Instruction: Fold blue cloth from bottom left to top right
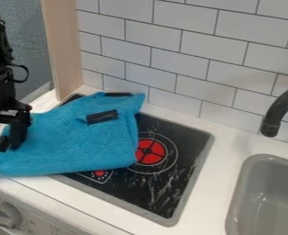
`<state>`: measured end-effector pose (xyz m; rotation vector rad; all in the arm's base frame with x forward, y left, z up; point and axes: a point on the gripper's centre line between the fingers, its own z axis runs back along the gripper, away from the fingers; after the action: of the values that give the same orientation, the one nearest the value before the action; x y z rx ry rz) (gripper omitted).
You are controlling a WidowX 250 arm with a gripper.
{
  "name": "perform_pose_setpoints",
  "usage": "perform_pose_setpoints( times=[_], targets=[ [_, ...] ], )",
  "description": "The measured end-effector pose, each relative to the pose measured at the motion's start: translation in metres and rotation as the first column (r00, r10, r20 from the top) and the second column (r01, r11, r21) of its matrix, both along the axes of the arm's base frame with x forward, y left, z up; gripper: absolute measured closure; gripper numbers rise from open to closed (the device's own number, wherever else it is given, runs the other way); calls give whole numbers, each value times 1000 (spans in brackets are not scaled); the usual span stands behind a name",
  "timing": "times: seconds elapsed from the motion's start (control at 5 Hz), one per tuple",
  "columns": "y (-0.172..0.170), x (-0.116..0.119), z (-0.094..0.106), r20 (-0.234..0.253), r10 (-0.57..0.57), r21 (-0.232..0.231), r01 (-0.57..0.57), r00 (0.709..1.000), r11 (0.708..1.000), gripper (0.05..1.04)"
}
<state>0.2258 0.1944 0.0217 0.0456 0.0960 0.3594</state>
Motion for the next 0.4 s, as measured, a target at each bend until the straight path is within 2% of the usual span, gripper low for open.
perform_pose_setpoints(
  times=[0.2,0.4],
  targets=[
    [-4,1,-3,39,8,4,-8,999,1000,434],
    [-5,0,-4,49,10,12,-10,999,1000,691]
  ],
)
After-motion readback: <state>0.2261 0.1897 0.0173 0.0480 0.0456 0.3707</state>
